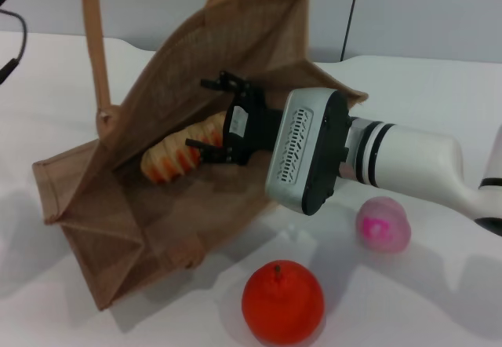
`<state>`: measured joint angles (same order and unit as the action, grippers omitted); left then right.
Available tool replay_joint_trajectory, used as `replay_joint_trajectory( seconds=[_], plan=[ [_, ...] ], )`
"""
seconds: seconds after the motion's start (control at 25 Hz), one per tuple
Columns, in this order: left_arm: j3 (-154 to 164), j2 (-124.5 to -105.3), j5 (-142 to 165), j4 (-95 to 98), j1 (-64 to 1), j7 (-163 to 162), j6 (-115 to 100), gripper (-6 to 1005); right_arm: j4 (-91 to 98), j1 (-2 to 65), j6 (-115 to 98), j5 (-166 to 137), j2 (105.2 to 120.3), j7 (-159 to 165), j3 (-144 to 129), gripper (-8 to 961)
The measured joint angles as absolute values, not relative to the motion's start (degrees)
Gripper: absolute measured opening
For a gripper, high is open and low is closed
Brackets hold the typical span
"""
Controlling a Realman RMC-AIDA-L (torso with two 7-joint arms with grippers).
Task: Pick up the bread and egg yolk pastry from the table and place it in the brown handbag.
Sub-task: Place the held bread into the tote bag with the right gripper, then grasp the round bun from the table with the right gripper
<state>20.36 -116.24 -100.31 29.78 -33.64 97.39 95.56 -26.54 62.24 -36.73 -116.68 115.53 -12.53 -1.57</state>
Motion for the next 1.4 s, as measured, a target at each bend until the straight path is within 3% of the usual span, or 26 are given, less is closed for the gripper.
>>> replay_joint_trajectory(
  seconds=[0.24, 0.28, 0.32, 0.48, 0.76, 0.92, 1.04, 1.12, 1.2, 1.32, 1.4],
  plan=[
    [18.6, -116.28, -100.7, 28.8, -31.9, 100.4, 89.5, 122, -29.8, 59.4, -41.9, -116.7, 112.38, -8.8, -1.6, 904],
    [18.2, -116.26, -100.8, 28.1, -31.8, 101.2, 88.8, 122, -31.7, 58.3, -43.7, -117.1, 110.44, -7.0, -1.6, 903],
    [17.8, -116.24, -100.8, 27.5, -31.7, 101.8, 88.2, 122, -31.7, 58.3, -43.7, -117.1, 110.44, -7.0, -1.6, 903],
    [16.4, -116.27, -100.9, 26.8, -31.2, 103.5, 86.8, 122, -34.8, 56.4, -48.1, -121.6, 105.23, 1.1, -1.4, 901],
    [16.3, -116.34, -101.0, 26.7, -30.6, 104.2, 86.1, 119, -33.7, 53.3, -51.5, -133.0, 98.17, 24.2, -1.2, 893],
    [16.3, -116.36, -101.1, 26.7, -30.2, 104.2, 85.9, 121, -29.2, 52.5, -54.9, -140.8, 96.73, 37.2, -1.2, 888],
    [16.3, -116.37, -101.2, 26.7, -30.2, 104.2, 85.6, 122, -21.9, 52.1, -60.8, -147.9, 97.84, 47.7, -1.5, 884],
    [16.3, -116.37, -101.4, 26.4, -30.2, 104.2, 85.5, 123, -15.8, 52.0, -64.5, -151.8, 100.24, 53.1, -1.6, 882],
    [15.9, -116.36, -101.4, 25.7, -30.2, 104.3, 85.5, 123, -7.9, 52.1, -67.8, -154.6, 104.52, 56.7, -1.7, 879],
    [15.7, -116.37, -101.4, 25.2, -30.4, 104.8, 85.5, 124, 6.2, 52.9, -72.4, -158.1, 112.82, 60.2, -2.1, 875],
    [15.6, -116.40, -101.4, 25.1, -30.8, 105.0, 85.5, 125, 12.7, 53.6, -73.7, -159.4, 115.66, 61.6, -2.8, 873]
  ],
)
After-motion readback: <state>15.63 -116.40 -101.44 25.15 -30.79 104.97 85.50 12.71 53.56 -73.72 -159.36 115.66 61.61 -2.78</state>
